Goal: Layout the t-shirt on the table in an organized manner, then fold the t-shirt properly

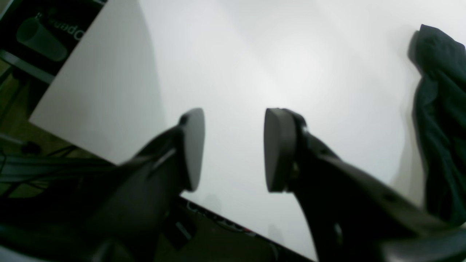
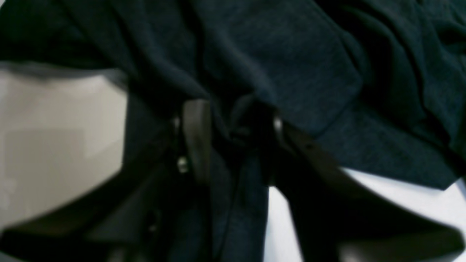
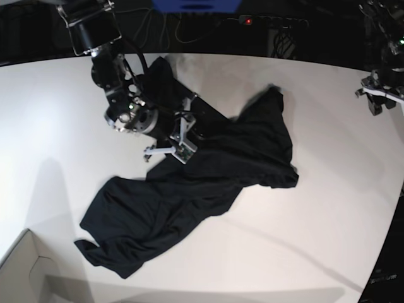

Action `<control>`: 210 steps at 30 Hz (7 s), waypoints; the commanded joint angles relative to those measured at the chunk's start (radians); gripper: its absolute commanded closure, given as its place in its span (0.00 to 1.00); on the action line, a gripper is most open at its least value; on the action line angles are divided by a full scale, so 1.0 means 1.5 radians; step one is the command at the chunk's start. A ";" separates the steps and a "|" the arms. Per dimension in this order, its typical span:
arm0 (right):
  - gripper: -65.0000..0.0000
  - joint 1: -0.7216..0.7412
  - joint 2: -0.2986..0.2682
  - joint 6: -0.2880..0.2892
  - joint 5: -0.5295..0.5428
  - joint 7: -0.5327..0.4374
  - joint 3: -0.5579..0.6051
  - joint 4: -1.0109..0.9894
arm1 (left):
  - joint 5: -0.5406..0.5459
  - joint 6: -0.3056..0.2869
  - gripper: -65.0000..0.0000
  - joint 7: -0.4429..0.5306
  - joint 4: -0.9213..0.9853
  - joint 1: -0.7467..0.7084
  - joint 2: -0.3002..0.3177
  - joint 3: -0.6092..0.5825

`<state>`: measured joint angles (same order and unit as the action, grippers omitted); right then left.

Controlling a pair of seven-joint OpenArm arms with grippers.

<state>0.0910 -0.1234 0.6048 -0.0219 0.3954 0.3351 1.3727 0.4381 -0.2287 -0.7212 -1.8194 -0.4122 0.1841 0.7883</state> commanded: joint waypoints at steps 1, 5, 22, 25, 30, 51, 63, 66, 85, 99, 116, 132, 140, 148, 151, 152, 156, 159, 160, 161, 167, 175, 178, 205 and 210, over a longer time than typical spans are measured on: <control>0.79 0.016 0.002 -0.002 0.010 -0.018 -0.001 0.008 | 0.003 0.002 0.60 0.018 -0.009 0.005 0.011 0.004; 1.00 0.018 0.001 -0.002 0.010 -0.018 -0.002 0.020 | 0.002 0.002 0.60 0.017 -0.009 0.015 0.012 0.004; 1.00 -0.119 -0.016 -0.002 0.009 0.033 -0.014 0.436 | 0.002 0.002 0.60 0.017 -0.009 0.017 0.012 -0.001; 1.00 -0.169 -0.023 -0.002 0.009 0.015 -0.020 0.446 | 0.002 0.002 0.60 0.017 -0.009 0.024 0.012 -0.001; 1.00 -0.209 -0.038 -0.002 0.009 -0.009 -0.066 0.438 | 0.002 0.002 0.60 0.016 -0.009 0.037 0.012 -0.001; 1.00 -0.179 -0.036 -0.001 0.014 -0.061 -0.539 0.419 | 0.007 0.001 0.60 0.017 -0.050 0.050 0.008 -0.288; 1.00 -0.154 -0.036 -0.001 0.014 -0.061 -0.611 0.364 | 0.002 0.003 0.59 0.016 -0.075 0.050 0.027 -0.531; 1.00 -0.155 -0.036 -0.001 0.014 -0.061 -0.611 0.363 | 0.002 0.008 0.59 0.016 -0.074 0.049 0.039 -0.545; 1.00 -0.184 -0.020 0.000 0.014 -0.061 -0.610 0.365 | -0.038 0.008 0.59 0.023 0.167 0.163 0.030 -0.472; 1.00 -0.349 0.067 0.001 0.014 -0.065 -0.494 0.369 | -0.099 0.003 0.59 0.025 0.386 0.399 0.039 -0.389; 1.00 -0.406 0.030 0.001 0.010 -0.060 -0.266 0.394 | -0.130 0.003 0.59 0.016 0.261 0.453 0.072 -0.334; 0.50 -0.365 0.016 0.001 0.010 -0.064 -0.331 0.423 | -0.085 0.002 0.59 0.018 0.178 0.263 0.063 -0.157; 0.50 -0.300 0.046 0.001 0.011 -0.060 -0.227 0.417 | -0.057 0.001 0.59 0.017 0.150 0.192 0.064 -0.093; 0.50 -0.192 0.045 0.001 0.010 -0.060 -0.064 0.311 | -0.031 0.001 0.59 0.016 0.081 0.122 0.058 -0.096; 0.50 -0.139 0.045 0.001 0.010 -0.060 -0.017 0.242 | -0.034 0.001 0.59 0.016 0.077 0.098 0.059 -0.091; 0.50 -0.120 0.045 0.001 0.010 -0.060 -0.004 0.221 | -0.036 0.001 0.59 0.016 0.077 0.091 0.061 -0.090; 0.50 -0.061 0.048 0.001 0.010 -0.061 0.033 0.151 | -0.037 0.001 0.59 0.020 0.077 0.059 0.064 -0.085; 0.50 -0.037 0.049 0.001 0.010 -0.063 0.079 0.115 | -0.037 0.001 0.59 0.017 0.075 0.048 0.059 -0.053; 0.50 -0.035 0.049 0.001 0.010 -0.065 0.095 0.104 | -0.037 0.001 0.59 0.017 0.075 0.046 0.059 -0.048; 0.50 -0.032 0.049 0.001 0.010 -0.065 0.111 0.093 | -0.036 0.001 0.59 0.017 0.075 0.045 0.059 -0.045; 0.50 -0.010 0.081 0.000 0.010 -0.066 0.174 0.035 | -0.037 0.001 0.59 0.016 0.075 0.044 0.058 -0.042; 0.50 0.065 0.114 -0.002 0.010 -0.067 0.196 -0.084 | -0.037 0.001 0.59 0.016 0.070 0.026 0.053 -0.042; 0.50 0.086 0.122 -0.002 0.010 -0.080 0.196 -0.119 | -0.037 0.001 0.59 0.016 0.070 0.024 0.053 -0.042; 1.00 0.060 0.076 -0.003 0.010 -0.134 0.106 0.078 | -0.031 0.001 0.74 0.018 0.062 0.019 0.049 -0.127; 1.00 0.039 0.047 -0.003 0.010 -0.076 0.037 0.217 | -0.037 -0.081 0.74 0.018 0.029 0.024 0.049 -0.230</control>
<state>0.1291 -0.0612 0.6022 -0.0269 0.3138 0.3874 1.6794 0.3775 -0.3573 -0.7097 -1.7584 -0.3798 0.2485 0.4343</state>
